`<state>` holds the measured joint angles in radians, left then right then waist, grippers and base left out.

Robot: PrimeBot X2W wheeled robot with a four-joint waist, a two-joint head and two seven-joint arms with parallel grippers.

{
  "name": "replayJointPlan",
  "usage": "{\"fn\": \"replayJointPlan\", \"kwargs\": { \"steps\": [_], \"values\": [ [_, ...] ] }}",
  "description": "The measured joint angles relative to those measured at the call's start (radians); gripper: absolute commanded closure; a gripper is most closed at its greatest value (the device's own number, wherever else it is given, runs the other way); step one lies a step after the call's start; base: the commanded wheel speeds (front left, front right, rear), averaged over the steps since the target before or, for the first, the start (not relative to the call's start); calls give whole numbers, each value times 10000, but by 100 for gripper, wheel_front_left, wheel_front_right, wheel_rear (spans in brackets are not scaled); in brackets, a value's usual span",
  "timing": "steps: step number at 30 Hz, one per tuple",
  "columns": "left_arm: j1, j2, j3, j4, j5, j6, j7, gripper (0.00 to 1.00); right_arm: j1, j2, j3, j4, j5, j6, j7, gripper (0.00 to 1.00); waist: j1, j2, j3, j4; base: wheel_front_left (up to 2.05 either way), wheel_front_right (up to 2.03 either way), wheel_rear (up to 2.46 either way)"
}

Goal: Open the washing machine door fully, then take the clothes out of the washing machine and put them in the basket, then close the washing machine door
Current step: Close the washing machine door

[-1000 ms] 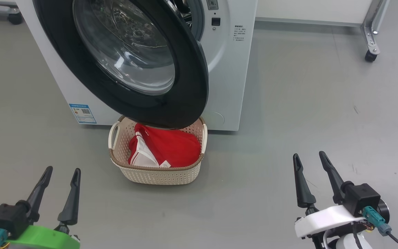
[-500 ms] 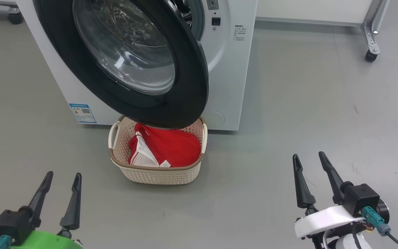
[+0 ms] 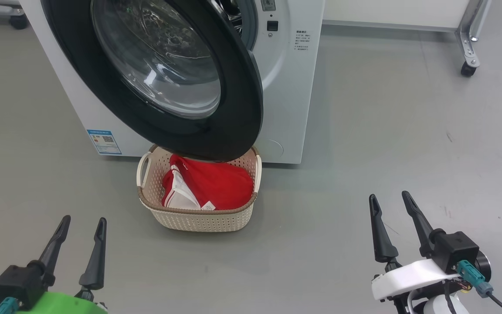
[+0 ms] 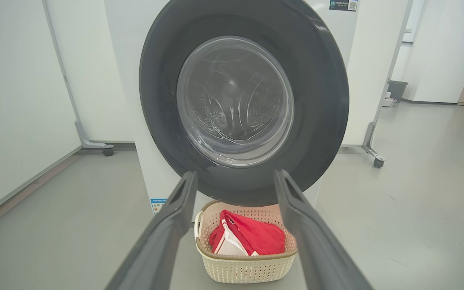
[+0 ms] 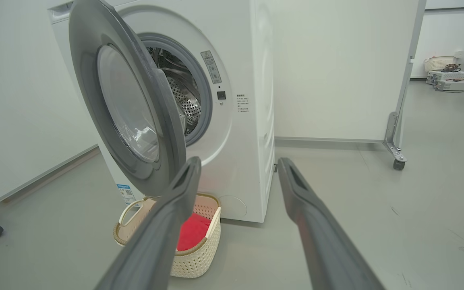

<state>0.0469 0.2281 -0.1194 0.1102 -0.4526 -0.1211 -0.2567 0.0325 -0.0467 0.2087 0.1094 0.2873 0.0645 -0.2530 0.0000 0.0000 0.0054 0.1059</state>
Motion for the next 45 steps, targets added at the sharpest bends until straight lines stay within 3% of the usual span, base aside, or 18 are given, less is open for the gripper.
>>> {"fn": "replayJointPlan", "kwargs": {
  "steps": [3, 4, 5, 6, 18, 45],
  "values": [
    [2, -23, 36, -13, 58, -2, 0, 0, -1, 2, 10, 0, -13, 50, 0, 0, 1, 0, 17, 13, 0, 0, 0],
    [3, -27, 46, -21, 58, -2, 0, 0, -1, 4, 17, 0, -13, 52, 0, 33, 1, 0, 26, 19, 0, 0, 0],
    [4, -29, 50, -38, 58, -2, 0, 0, -1, 4, 31, -2, -13, 61, 0, 78, 1, 0, 40, 25, 0, 0, 0],
    [5, -29, 52, -67, 59, -2, 0, 0, -1, 6, 38, -10, -15, 65, 0, 100, 1, 0, 64, 32, 0, 0, 0],
    [-18, -33, -134, -416, 52, -42, 0, 0, -545, -2, 635, -23, -606, 228, 0, 100, 1, 0, 607, 225, 0, 0, 0],
    [-1494, -77, -723, -1170, -332, -44, 0, 0, -4405, -284, 2401, 1360, -1860, 522, 554, 100, 1, 0, 2683, 1497, 0, 0, 0]
  ]
}}
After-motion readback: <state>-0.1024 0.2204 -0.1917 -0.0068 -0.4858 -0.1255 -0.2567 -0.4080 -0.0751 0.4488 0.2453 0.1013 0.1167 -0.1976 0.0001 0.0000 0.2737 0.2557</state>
